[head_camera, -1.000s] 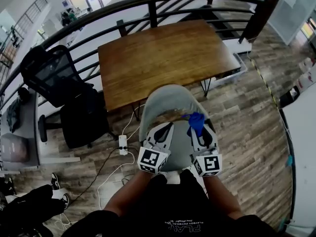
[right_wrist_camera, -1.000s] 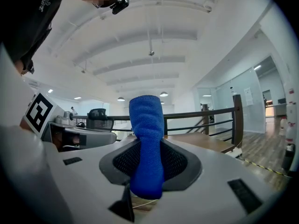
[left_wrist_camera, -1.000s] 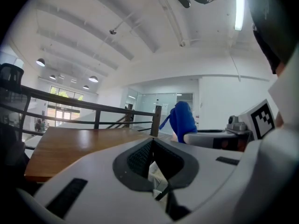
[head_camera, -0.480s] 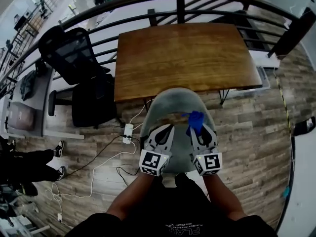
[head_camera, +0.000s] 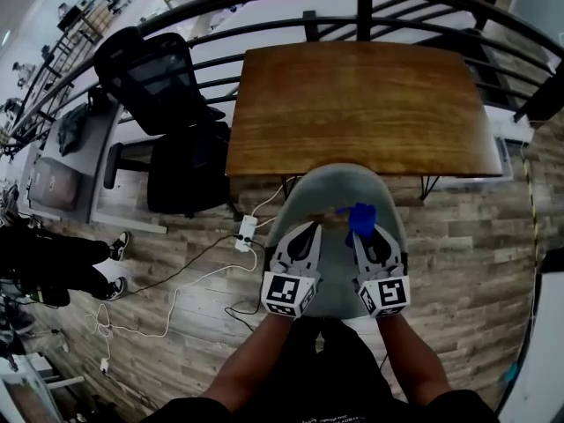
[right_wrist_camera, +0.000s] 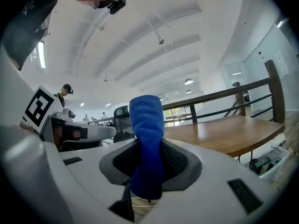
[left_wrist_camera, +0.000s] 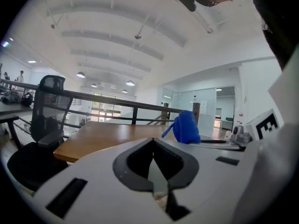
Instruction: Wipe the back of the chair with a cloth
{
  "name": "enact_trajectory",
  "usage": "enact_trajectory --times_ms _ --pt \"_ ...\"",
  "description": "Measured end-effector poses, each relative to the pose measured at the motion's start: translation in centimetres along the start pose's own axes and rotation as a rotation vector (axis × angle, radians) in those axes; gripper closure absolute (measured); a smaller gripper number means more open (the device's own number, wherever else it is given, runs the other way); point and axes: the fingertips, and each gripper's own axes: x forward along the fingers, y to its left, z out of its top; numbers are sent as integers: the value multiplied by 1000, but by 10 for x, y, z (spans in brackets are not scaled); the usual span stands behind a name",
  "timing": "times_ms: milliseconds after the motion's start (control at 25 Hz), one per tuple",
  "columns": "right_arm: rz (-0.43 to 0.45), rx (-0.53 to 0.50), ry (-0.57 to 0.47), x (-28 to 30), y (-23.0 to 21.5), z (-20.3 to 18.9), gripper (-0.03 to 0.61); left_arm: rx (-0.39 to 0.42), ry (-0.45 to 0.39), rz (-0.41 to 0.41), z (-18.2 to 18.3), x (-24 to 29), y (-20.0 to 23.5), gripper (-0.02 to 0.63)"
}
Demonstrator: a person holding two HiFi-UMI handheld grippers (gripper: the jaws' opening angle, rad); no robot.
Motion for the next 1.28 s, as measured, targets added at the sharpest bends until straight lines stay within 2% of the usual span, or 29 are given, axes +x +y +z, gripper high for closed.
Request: enact_trajectory --times_ms 360,880,1080,1280 --pt "0 -65 8 55 -3 -28 468 17 -6 31 -32 18 51 607" --pt "53 -78 43 146 34 -84 468 -9 -1 118 -85 40 128 607" --pt "25 -47 58 173 32 -100 468 23 45 95 -106 49 142 607" --pt "5 -35 89 189 29 -116 468 5 49 88 -113 55 146 607"
